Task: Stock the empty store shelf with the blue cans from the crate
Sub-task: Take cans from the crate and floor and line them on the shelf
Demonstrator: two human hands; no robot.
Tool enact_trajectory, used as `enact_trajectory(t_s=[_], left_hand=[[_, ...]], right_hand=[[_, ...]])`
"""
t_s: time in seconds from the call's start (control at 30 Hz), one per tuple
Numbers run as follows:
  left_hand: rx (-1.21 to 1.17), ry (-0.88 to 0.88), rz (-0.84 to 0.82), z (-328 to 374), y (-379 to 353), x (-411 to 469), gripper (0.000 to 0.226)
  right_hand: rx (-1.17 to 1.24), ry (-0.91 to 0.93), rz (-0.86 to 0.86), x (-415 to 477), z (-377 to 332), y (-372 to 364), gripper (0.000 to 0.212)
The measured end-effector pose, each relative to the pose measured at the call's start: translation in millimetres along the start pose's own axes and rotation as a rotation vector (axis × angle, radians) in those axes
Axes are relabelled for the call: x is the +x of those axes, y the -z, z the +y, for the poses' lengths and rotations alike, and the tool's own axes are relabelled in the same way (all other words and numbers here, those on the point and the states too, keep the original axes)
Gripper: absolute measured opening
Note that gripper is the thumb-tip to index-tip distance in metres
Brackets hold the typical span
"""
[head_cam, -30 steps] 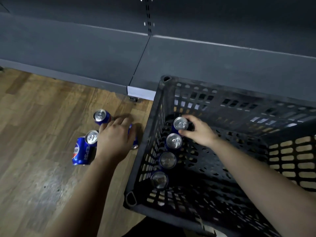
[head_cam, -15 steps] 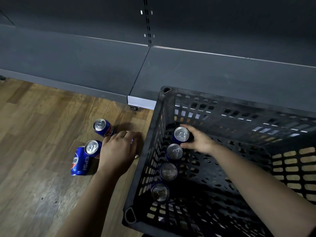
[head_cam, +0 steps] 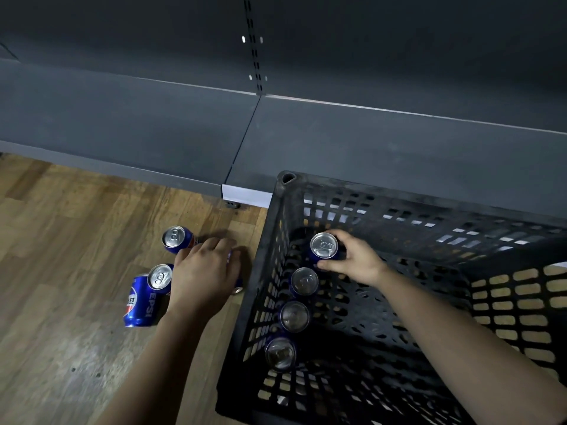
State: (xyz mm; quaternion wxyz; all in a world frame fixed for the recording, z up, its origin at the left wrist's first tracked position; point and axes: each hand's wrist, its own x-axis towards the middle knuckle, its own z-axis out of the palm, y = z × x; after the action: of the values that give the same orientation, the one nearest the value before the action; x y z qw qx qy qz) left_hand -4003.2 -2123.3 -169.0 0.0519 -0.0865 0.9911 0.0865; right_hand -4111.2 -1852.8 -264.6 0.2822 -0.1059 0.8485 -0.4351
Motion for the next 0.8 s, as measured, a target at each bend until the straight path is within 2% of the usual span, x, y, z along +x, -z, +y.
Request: enact_trajectory(t_s=[0.2,0.37,0.47,0.63,0.8], left_hand=[[0.089,-0.017,-0.036,19,70,-10,0.038],[0.031,-0.033,-0.008,53,169,-22,0.044],[0.035,-0.058,0.003,72,236,-29,0.035],[0.057,-0.101,0.088,101,348,-39,0.029],[0.034,-0.133,0.204,136,456,-51,0.034]], right_hand=[[0.109,-0.027,0.070,-51,-61,41,0.062],[0.149,-0.030,0.095,-108,-143,99,0.056],[0.193,-0.013,0.132,-142,-200,139,0.051],[0.227,0.014,0.194,-197,-295,205,0.044],[0.203,0.075,0.252,-255,-385,271,0.041]])
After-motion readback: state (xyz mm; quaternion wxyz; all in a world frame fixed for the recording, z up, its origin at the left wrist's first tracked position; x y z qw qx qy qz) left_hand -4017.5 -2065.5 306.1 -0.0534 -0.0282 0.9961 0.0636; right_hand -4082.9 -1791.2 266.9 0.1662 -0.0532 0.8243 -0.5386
